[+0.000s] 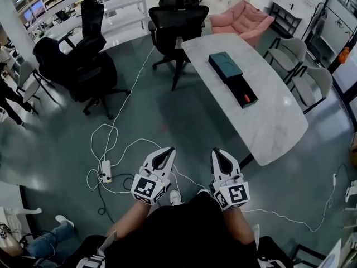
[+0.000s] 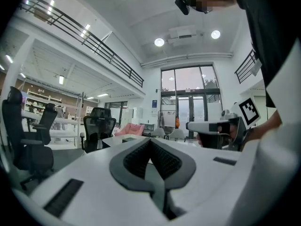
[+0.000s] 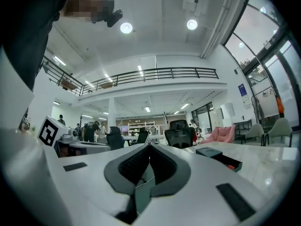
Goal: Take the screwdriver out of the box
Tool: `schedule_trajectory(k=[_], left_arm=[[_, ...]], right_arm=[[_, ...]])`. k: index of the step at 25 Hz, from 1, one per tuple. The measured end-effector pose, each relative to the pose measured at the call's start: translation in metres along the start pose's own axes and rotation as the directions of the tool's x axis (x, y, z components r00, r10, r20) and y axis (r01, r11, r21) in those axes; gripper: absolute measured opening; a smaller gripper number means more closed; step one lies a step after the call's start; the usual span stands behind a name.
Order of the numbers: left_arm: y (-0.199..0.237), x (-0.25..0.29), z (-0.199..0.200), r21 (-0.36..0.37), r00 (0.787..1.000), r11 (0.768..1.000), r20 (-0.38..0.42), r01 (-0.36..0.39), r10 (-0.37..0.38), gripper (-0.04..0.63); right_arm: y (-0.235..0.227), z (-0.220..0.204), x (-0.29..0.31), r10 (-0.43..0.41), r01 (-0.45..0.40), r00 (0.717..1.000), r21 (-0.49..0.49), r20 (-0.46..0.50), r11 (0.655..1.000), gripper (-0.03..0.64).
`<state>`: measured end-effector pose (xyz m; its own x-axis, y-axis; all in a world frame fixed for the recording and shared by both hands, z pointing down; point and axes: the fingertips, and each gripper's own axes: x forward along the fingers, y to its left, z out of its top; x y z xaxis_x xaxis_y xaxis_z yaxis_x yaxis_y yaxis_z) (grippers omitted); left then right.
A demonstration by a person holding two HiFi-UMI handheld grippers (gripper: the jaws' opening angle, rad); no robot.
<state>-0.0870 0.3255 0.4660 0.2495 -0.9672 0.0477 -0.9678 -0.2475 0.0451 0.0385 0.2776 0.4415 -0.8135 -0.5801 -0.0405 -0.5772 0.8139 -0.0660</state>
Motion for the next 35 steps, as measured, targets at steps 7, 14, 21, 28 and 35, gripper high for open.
schedule_trajectory(k=[7,14,21,28,35], left_arm=[[0.009,0.02,-0.007,-0.009,1.0,1.0,-0.023,0.014,-0.014,0.005],[0.029,0.064,-0.005,0.005,1.0,1.0,-0.031,0.002,-0.001,0.006],[0.041,0.115,-0.003,0.014,0.999,1.0,-0.045,-0.01,0.011,0.005],[0.048,0.169,-0.002,-0.015,0.998,0.999,-0.052,-0.029,0.028,0.005],[0.046,0.205,-0.009,-0.031,0.997,0.999,-0.064,-0.042,0.04,0.005]], right_arm=[[-0.018,-0.006,0.016,-0.029,0.029,0.999,-0.012,-0.033,1.0,0.023],[-0.055,-0.01,0.053,-0.019,0.019,0.999,-0.013,-0.04,1.0,0.025],[-0.103,-0.012,0.085,-0.006,0.006,0.999,-0.002,-0.043,1.0,0.024],[-0.169,0.003,0.107,-0.044,0.044,0.999,-0.032,0.007,0.999,0.023],[-0.21,-0.002,0.115,-0.042,0.041,0.999,-0.03,-0.017,0.999,0.025]])
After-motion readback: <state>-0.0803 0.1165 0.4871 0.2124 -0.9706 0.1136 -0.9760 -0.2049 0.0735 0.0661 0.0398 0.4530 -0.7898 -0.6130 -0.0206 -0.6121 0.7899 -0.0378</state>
